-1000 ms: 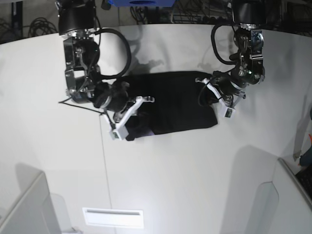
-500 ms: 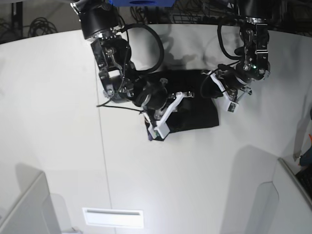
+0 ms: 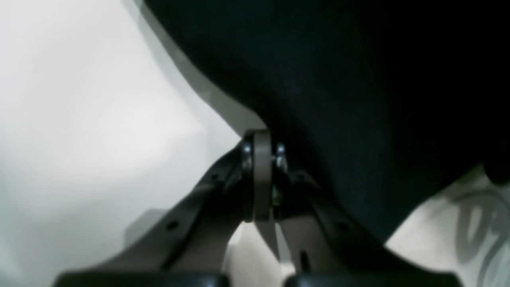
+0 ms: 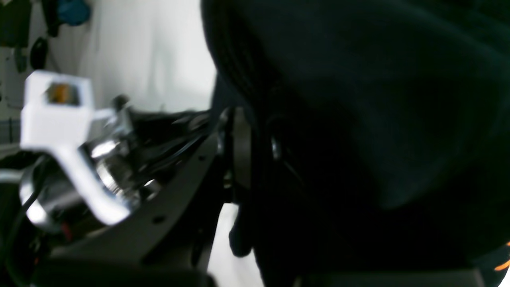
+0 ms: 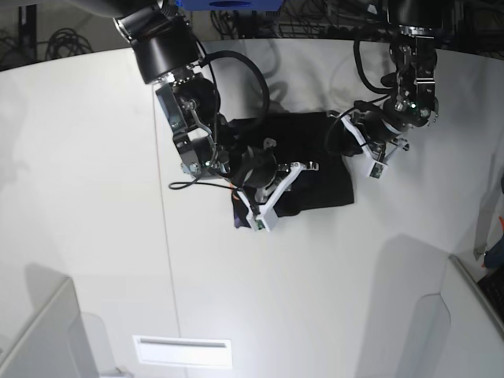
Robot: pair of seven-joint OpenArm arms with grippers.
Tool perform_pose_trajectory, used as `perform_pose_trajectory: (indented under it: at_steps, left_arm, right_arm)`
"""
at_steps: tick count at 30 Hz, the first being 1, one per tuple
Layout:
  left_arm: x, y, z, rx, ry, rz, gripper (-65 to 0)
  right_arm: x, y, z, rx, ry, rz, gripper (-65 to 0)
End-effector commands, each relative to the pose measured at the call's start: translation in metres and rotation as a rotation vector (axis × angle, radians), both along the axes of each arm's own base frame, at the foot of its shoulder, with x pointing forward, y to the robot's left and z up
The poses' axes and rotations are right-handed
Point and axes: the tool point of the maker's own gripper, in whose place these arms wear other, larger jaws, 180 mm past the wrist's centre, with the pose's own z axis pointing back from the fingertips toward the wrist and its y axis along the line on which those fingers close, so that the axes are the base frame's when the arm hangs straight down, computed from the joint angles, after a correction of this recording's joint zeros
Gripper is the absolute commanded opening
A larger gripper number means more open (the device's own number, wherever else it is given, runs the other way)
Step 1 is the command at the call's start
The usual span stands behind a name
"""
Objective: Fold the T-shirt properly
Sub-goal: 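Grasp the strip ends with both grippers and fold them toward the middle, then press and flatten the folded bundle with the right gripper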
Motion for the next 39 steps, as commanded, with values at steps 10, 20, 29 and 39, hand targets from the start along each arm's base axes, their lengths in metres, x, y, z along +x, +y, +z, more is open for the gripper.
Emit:
perform_pose_trajectory:
  at_steps: [10, 20, 29, 39]
  left_arm:
    - [-0.034, 0.035, -0.002, 0.073, 0.062, 0.067, -65.0]
    - [-0.048, 0.090, 0.018, 0.148, 0.028, 0.195, -65.0]
    - [-0.046, 0.107, 0.026, 0.182, 0.016, 0.203, -65.0]
    - [-0.051, 0.112, 0.026, 0.198, 0.027, 0.197, -65.0]
  right_arm:
    - [0.009, 0.011, 0.009, 0.036, -0.020, -0.005, -65.0]
    - [0.011, 0.011, 0.012, 0.037, -0.025, 0.001, -56.7]
    - [-0.016, 0.046, 0.015, 0.011, -0.058, 0.148, -32.9]
    - [-0.037, 0.083, 0.033, -0.025, -0.157, 0.335, -33.0]
